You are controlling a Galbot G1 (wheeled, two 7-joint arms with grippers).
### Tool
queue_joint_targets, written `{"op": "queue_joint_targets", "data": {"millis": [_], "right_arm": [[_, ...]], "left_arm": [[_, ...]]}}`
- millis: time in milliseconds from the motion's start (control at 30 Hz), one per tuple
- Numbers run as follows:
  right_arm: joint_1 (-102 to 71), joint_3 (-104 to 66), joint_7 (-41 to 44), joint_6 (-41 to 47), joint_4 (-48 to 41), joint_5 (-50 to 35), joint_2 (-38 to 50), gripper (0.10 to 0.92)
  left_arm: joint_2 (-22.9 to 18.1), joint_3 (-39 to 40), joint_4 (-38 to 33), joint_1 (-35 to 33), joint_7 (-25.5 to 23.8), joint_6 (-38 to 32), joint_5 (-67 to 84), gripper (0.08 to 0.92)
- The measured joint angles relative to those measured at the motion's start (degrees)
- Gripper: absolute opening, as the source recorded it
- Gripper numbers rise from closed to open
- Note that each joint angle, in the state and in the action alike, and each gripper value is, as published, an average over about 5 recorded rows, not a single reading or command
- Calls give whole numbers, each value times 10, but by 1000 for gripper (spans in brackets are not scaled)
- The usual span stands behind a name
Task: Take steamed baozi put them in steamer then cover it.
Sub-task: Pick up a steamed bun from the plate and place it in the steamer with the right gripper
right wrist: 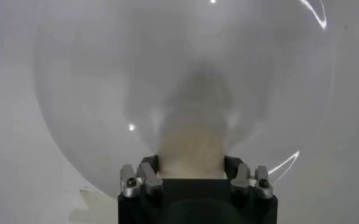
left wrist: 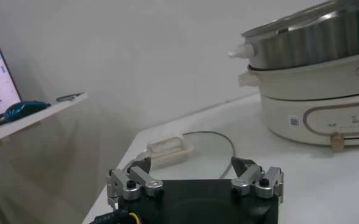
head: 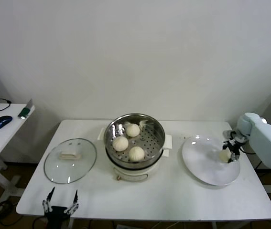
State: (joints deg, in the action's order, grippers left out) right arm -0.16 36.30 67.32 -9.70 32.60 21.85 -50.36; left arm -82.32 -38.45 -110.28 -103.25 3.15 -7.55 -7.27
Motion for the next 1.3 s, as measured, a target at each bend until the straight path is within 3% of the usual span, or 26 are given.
{"op": "queue_joint_targets", "data": {"millis": [333, 1033, 1300], "right_arm": [[62, 81, -5, 36, 24, -97, -4, 670], [400, 489, -58, 183, 136, -600, -129, 670], [468, 608, -89, 218, 195, -745, -189, 674]], "left_arm": [[-2, 6, -4, -6, -1, -3, -2, 823], [10, 63, -40, -21, -14, -2, -29, 823], [15, 89, -45, -18, -14, -4, -36, 823]]}}
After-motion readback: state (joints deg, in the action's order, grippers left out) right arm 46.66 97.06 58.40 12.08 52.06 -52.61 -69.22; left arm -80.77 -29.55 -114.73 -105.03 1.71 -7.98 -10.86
